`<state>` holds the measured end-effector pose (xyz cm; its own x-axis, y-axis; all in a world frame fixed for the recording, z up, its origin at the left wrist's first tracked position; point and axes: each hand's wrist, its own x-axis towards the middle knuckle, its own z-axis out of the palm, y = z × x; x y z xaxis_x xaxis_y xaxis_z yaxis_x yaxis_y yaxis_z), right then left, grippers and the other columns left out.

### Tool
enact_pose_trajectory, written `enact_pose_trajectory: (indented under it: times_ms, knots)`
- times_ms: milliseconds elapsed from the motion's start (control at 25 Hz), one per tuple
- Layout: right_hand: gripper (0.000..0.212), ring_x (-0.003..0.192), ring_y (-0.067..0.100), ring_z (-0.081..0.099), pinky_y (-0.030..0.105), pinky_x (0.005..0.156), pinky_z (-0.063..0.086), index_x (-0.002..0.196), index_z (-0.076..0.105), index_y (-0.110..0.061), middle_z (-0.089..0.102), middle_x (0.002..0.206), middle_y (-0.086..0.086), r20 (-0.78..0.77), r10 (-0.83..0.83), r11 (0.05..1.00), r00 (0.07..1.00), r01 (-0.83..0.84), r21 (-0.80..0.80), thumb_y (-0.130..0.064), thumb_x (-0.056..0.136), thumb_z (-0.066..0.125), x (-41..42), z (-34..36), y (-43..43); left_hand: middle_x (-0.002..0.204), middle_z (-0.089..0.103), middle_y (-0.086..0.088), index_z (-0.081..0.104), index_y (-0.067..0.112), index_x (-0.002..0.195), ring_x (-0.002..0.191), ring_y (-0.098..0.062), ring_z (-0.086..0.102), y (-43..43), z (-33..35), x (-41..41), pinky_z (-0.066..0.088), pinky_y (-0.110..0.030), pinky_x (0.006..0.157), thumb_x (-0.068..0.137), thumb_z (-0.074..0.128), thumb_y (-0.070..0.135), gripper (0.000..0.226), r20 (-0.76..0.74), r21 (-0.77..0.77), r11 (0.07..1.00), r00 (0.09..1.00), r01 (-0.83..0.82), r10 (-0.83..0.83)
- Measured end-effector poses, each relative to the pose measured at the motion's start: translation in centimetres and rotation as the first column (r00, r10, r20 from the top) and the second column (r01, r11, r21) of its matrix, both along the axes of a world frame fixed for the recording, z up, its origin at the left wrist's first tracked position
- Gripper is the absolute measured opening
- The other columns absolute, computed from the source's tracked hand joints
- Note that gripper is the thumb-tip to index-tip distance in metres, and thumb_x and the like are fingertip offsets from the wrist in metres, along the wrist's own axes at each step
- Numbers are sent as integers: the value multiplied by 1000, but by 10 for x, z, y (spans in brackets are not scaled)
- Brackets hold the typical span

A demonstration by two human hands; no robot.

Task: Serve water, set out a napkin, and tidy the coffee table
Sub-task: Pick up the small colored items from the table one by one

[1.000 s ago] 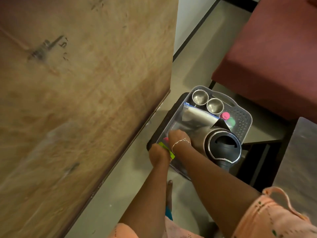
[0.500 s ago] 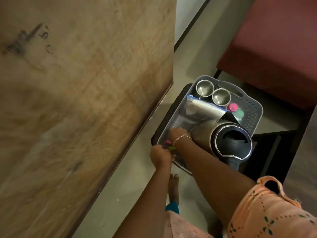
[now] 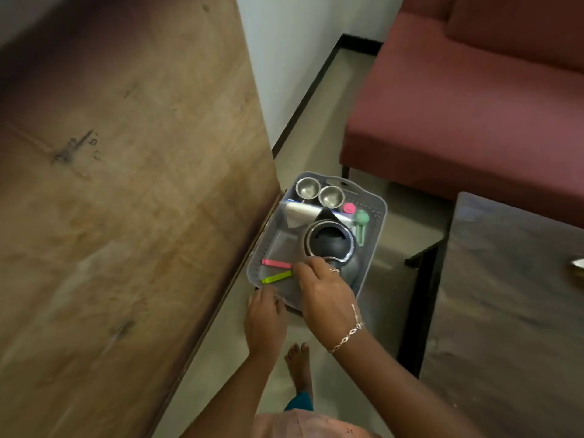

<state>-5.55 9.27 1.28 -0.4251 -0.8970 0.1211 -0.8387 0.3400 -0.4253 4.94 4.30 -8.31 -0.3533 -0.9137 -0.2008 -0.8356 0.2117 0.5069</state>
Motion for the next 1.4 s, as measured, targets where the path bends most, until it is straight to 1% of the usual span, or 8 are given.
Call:
enact_pose_trajectory:
  times_ms: [120, 200, 280, 400, 600, 880, 1200, 1400]
  knots:
    - [34, 67, 28, 62, 24, 45, 47, 88, 64, -8, 64, 88, 9, -53, -88, 995, 995, 85, -58, -1, 56, 74, -27, 6, 84, 96, 65, -15, 60, 5, 98, 99, -33, 55, 60, 12, -14, 47, -41, 77, 84, 61, 13, 16, -29, -58, 998, 999, 13, -15]
    - [27, 69, 29, 62, 24, 51, 50, 87, 64, -6, 64, 88, 12, -98, -178, 980, 979, 167, -103, 0, 61, 68, -46, 9, 150, 96, 64, -14, 60, 7, 97, 99, -33, 55, 113, 23, -29, 50, -43, 76, 84, 62, 16, 17, -44, -39, 999, 999, 20, -22]
    - [24, 67, 31, 62, 25, 52, 50, 86, 64, -5, 64, 87, 13, -137, -278, 957, 951, 263, -120, -1, 64, 59, -61, 10, 222, 96, 64, -14, 60, 8, 97, 97, -34, 55, 171, 31, -51, 51, -45, 77, 83, 63, 17, 17, -64, -57, 990, 989, 131, -135]
    - [39, 59, 29, 62, 26, 47, 50, 84, 66, -8, 66, 87, 11, -159, -412, 911, 897, 406, -73, 2, 48, 78, -81, 16, 320, 102, 62, -12, 60, 9, 102, 101, -34, 54, 254, 47, -93, 47, -44, 82, 83, 63, 20, 21, -59, -133, 926, 930, 353, -363]
    - [43, 60, 27, 61, 25, 52, 52, 77, 62, -9, 63, 79, 8, -216, -575, 809, 789, 588, -5, 0, 39, 79, -109, 30, 470, 116, 55, -3, 55, 15, 114, 116, -25, 48, 389, 86, -164, 40, -37, 94, 86, 57, 26, 29, -31, -249, 686, 703, 683, -711]
    - [34, 61, 26, 59, 26, 61, 53, 73, 62, -9, 60, 74, 8, -274, -719, 654, 639, 755, 47, 3, 43, 73, -139, 29, 608, 101, 60, -9, 60, 10, 101, 100, -30, 56, 502, 99, -238, 46, -40, 80, 76, 66, 22, 28, 46, -367, 278, 316, 888, -948]
    - [39, 61, 27, 60, 29, 55, 54, 73, 61, -10, 59, 74, 7, -252, -766, 558, 591, 807, 196, 0, 40, 80, -211, 1, 718, 112, 56, -7, 56, 12, 109, 110, -27, 48, 583, 64, -315, 38, -38, 92, 86, 56, 29, 28, 75, -230, 242, 265, 943, -961]
    - [19, 91, 38, 54, 40, 77, 48, 98, 60, -1, 58, 100, 17, -110, -842, 485, 528, 830, 274, -5, 79, 61, -268, -9, 770, 120, 52, -5, 52, 15, 113, 117, -25, 44, 608, 61, -367, 35, -34, 96, 90, 50, 33, 30, 162, -130, 241, 260, 962, -952]
